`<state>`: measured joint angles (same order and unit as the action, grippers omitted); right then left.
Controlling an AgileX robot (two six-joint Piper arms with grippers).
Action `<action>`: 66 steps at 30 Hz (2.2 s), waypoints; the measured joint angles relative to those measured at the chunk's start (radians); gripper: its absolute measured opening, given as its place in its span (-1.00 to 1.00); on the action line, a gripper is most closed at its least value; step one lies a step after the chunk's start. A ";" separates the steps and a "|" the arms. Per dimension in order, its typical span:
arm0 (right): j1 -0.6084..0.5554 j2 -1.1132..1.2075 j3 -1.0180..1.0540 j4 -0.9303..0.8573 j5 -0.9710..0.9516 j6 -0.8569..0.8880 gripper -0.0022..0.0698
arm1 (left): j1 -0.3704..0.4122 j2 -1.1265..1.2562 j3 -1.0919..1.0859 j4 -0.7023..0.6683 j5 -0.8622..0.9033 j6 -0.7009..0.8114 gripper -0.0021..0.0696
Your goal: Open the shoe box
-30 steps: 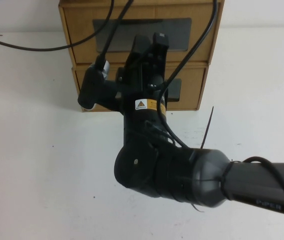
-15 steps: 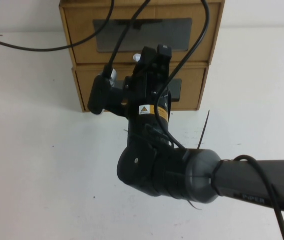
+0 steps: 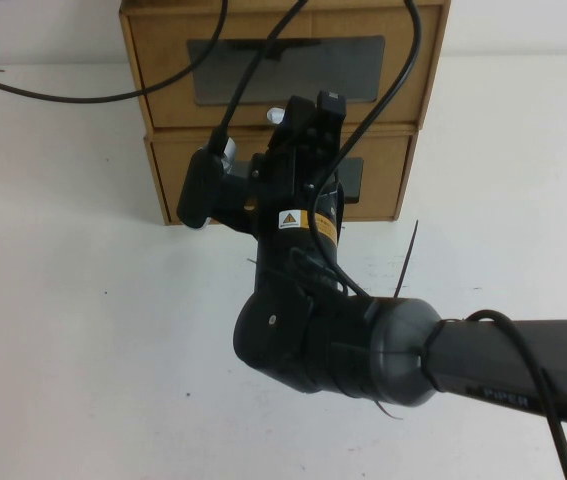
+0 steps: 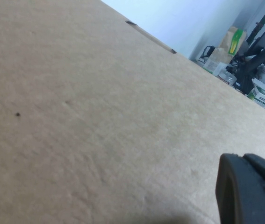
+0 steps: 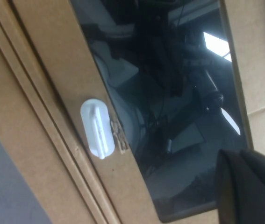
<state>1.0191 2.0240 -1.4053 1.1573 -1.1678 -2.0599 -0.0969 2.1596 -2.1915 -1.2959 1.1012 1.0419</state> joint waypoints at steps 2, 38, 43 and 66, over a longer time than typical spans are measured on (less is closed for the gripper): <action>0.000 0.000 0.000 0.000 0.000 0.000 -0.99 | 0.000 0.000 0.000 0.000 0.002 0.000 -0.96; 0.000 0.001 0.000 0.000 0.000 0.000 -0.99 | 0.000 0.000 0.000 0.000 0.002 -0.011 -0.96; 0.000 0.001 0.000 0.000 0.002 0.000 -0.99 | 0.000 0.000 0.000 0.000 0.002 -0.011 -0.96; -0.007 0.002 0.000 -0.159 0.105 0.000 -0.99 | 0.000 0.000 0.000 -0.002 0.002 -0.013 -0.96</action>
<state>1.0117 2.0262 -1.4053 0.9982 -1.0628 -2.0599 -0.0969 2.1596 -2.1915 -1.2982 1.1036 1.0290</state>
